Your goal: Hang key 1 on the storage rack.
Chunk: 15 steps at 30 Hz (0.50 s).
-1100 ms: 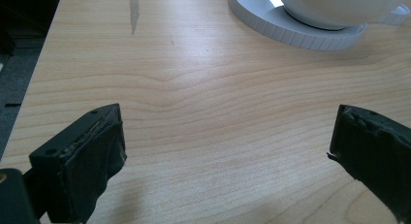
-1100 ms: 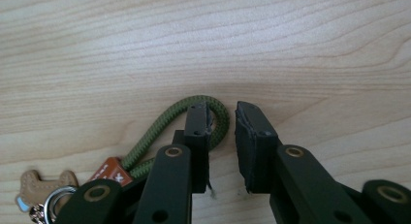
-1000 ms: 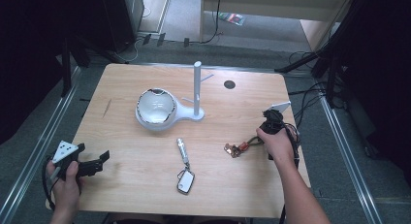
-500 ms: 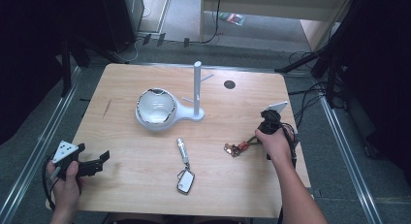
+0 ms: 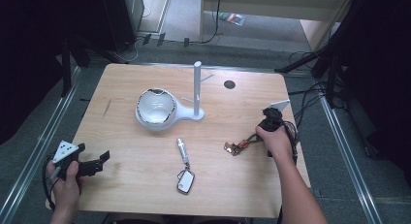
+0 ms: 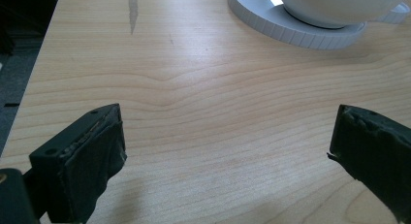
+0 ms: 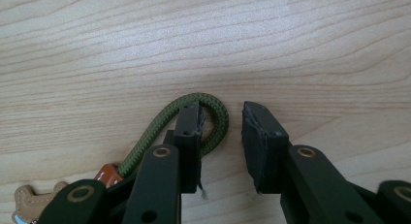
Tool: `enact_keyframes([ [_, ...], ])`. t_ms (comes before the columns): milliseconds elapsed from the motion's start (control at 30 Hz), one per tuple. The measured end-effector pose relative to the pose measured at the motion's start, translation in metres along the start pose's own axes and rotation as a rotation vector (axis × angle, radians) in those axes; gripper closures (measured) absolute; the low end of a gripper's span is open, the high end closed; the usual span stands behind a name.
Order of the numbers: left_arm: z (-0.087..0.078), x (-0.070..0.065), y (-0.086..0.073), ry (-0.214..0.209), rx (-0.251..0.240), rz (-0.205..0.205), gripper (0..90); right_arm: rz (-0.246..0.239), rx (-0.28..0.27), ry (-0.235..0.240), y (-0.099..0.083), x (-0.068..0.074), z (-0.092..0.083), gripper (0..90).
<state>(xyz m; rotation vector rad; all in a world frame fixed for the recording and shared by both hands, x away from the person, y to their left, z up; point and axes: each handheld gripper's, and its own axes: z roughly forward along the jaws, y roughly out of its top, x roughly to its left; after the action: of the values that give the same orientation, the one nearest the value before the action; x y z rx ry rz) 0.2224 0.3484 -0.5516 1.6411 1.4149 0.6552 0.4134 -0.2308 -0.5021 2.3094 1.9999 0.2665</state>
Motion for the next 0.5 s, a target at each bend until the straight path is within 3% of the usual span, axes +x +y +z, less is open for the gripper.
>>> enact_keyframes([
  [100, 0.0, 0.0, 0.0, 0.001, 0.001, 0.001, 0.0, -0.008, 0.006, -0.007, -0.001, 0.002, 0.001, 77.6],
  [233, 0.0, 0.0, 0.0, 0.001, 0.002, 0.003, 0.0, -0.05, -0.007, -0.072, -0.002, 0.012, 0.002, 81.2],
  [500, 0.0, 0.0, 0.0, 0.001, 0.001, -0.001, 0.0, -0.099, -0.022, -0.076, -0.005, 0.015, 0.002, 86.9],
])
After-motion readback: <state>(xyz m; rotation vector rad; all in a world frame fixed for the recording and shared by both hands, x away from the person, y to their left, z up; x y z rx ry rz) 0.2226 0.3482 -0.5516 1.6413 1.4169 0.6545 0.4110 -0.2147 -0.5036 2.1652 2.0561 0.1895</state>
